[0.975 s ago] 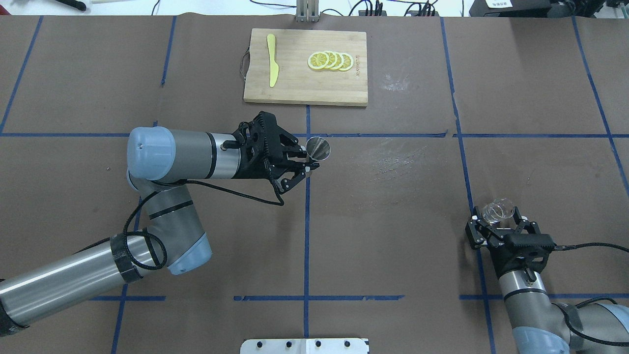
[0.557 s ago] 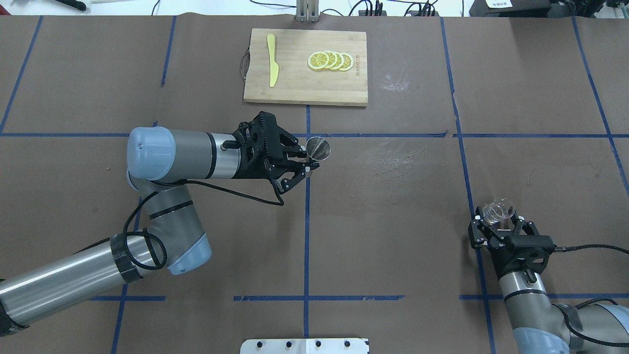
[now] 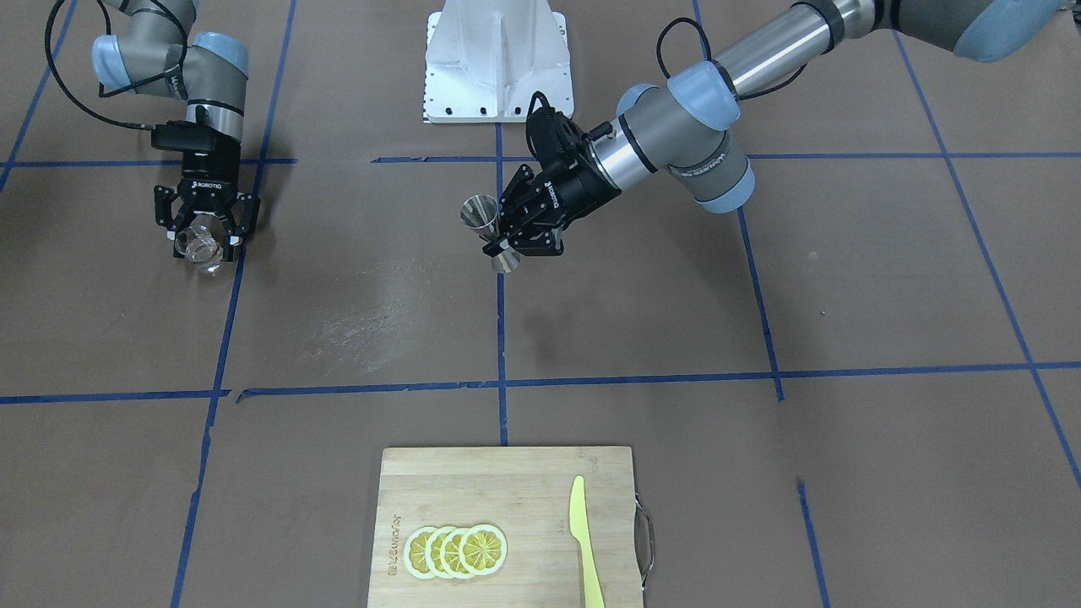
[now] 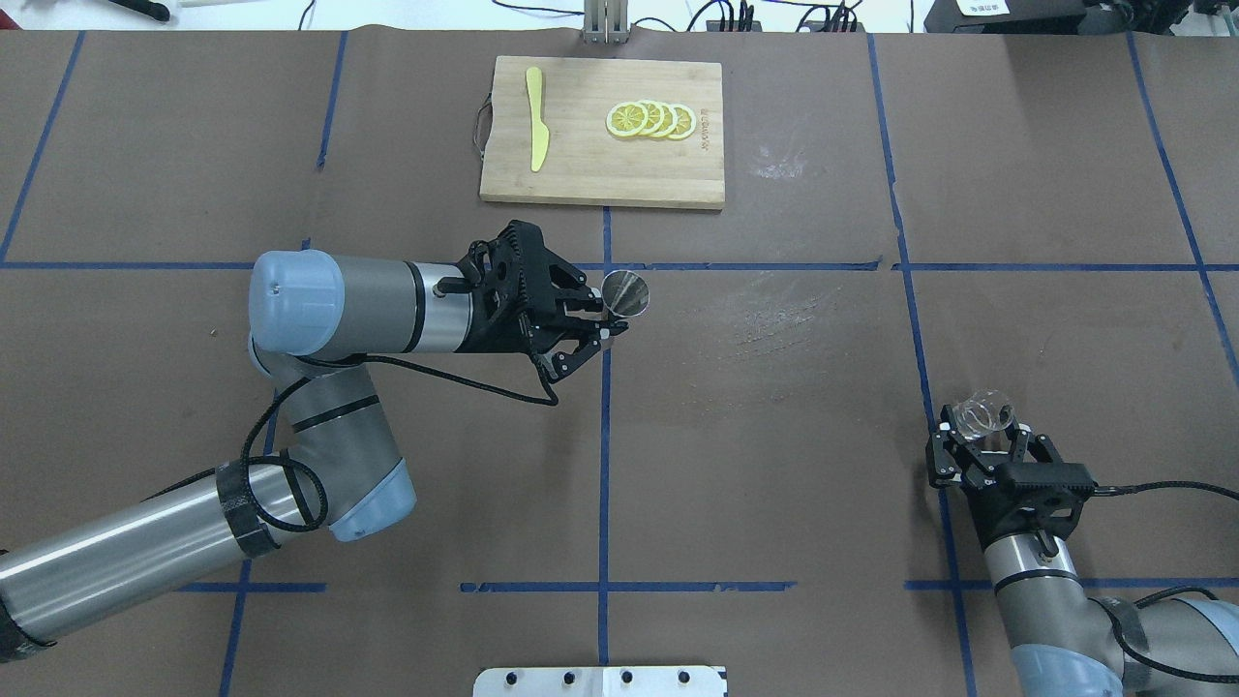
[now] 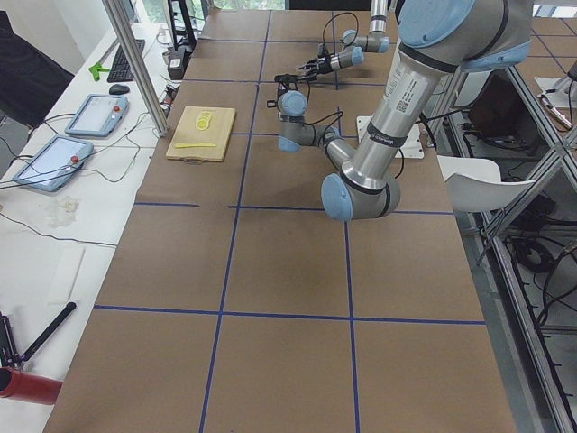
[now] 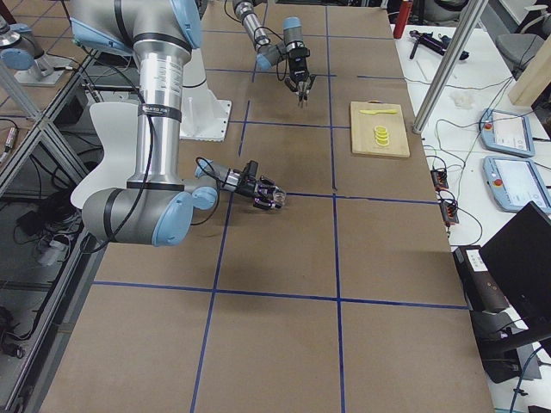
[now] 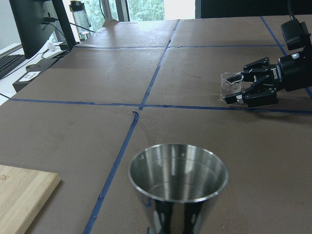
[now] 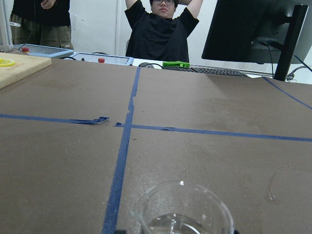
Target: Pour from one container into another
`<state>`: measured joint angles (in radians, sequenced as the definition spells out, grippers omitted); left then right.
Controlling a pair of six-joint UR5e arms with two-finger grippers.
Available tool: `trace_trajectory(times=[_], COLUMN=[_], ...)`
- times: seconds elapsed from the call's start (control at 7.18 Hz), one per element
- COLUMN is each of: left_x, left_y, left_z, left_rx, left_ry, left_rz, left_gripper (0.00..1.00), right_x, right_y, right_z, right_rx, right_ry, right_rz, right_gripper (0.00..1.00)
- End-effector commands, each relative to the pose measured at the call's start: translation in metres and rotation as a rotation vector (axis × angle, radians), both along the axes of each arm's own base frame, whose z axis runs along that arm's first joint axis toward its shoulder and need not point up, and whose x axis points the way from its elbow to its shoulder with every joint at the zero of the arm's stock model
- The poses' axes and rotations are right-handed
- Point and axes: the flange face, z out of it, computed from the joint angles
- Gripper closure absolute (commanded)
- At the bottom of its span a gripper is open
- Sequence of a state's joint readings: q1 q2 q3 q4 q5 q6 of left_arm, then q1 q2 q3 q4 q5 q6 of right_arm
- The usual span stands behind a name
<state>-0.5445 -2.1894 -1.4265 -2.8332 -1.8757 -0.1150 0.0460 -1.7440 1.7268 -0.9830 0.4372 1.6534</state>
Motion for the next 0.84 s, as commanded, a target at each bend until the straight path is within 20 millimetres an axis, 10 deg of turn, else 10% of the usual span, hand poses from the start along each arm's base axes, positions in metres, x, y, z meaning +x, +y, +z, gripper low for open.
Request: trace_trajectory(times=[0.0,0.7], left_x=[0.000,-0.001], left_y=[0.000,0.001], left_z=[0.000,0.001], left_rx=[0.000,0.004], left_ry=[0.000,0.008], left_rz=[0.000,-0.001], left_gripper=[1.00,1.00], right_x=[0.001,0.002], right_y=[-0.001,-0.003], right_z=[0.000,-0.024], right_rx=[0.001,0.028], right_ry=[0.000,-0.044], right_rz=[0.002,0.019], right_gripper=[1.00,1.00])
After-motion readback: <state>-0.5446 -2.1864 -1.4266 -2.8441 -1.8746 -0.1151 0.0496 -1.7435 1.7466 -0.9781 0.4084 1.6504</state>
